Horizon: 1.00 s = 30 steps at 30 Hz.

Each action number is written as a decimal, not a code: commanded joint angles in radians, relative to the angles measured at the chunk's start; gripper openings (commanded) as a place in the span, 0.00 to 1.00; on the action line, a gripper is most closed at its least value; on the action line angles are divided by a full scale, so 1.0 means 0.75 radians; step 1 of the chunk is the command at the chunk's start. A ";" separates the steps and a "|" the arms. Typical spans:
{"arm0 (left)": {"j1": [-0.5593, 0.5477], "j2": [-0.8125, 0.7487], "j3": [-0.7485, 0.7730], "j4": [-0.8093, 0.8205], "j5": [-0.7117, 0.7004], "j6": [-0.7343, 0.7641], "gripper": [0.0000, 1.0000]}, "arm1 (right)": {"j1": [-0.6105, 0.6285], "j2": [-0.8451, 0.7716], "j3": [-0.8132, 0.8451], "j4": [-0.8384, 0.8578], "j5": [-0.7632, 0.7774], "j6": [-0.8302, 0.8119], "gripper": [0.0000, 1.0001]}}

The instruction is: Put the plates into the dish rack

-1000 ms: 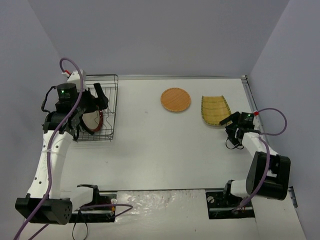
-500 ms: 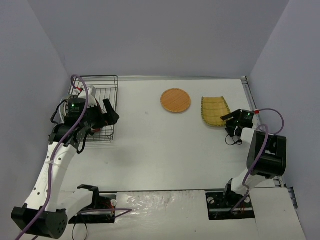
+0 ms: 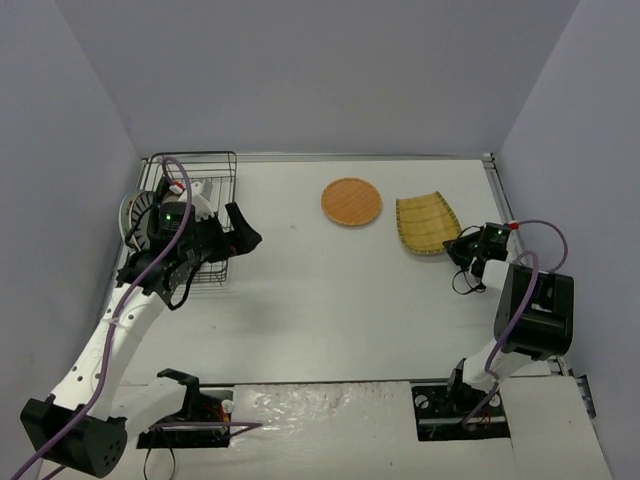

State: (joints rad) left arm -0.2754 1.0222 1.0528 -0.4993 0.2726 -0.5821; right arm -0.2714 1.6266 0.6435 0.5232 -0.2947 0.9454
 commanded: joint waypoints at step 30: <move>-0.669 0.598 0.291 0.682 -0.218 -0.540 0.62 | 0.452 -1.040 -0.407 0.258 -0.255 0.642 0.00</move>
State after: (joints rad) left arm -0.7506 1.4804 1.1991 -0.0262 0.1520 -0.9663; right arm 0.0607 0.8755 0.3139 0.5408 -0.4767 1.3743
